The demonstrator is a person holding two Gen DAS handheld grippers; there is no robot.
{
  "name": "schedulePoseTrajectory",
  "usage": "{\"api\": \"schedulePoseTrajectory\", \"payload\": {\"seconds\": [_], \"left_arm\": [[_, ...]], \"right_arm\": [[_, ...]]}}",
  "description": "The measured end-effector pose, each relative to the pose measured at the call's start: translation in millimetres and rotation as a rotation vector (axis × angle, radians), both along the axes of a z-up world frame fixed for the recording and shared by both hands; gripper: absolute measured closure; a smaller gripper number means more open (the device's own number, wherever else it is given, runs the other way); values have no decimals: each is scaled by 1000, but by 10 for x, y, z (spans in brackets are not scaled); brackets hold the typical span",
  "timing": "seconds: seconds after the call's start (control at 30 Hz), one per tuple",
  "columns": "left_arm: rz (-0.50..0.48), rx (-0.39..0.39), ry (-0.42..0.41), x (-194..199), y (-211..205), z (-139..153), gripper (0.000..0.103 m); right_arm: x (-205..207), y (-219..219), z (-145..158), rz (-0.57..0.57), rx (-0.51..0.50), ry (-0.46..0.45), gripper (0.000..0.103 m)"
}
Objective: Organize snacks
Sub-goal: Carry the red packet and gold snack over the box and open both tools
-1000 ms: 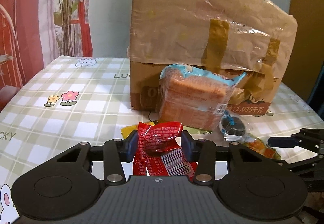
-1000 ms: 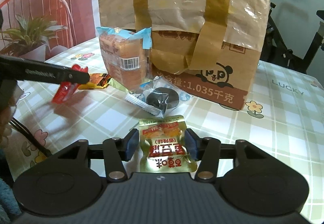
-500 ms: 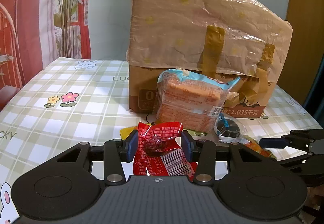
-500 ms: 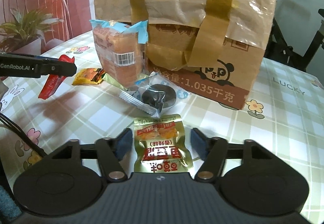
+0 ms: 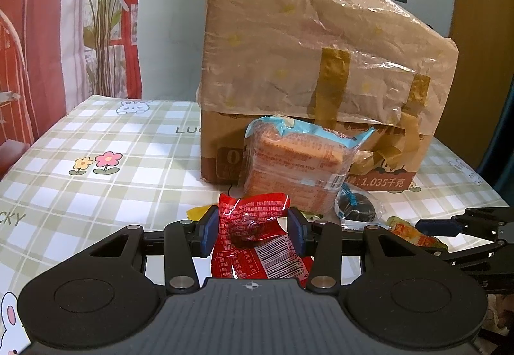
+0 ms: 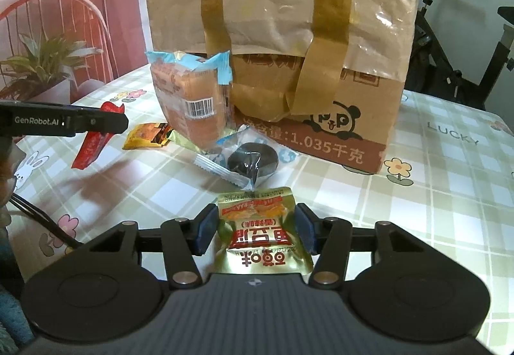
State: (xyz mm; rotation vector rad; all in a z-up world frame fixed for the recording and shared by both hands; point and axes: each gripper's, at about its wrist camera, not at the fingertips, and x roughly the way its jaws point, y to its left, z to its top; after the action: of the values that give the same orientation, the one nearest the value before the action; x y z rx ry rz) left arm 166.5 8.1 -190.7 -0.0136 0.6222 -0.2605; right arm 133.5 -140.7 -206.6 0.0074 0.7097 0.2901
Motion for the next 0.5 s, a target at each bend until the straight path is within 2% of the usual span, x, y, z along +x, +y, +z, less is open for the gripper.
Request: {"api": "schedulePoseTrajectory", "payload": {"seconds": [0.5], "left_arm": [[-13, -6, -37, -71, 17, 77, 56]], "right_arm": [[-139, -136, 196, -56, 12, -70, 48]]}}
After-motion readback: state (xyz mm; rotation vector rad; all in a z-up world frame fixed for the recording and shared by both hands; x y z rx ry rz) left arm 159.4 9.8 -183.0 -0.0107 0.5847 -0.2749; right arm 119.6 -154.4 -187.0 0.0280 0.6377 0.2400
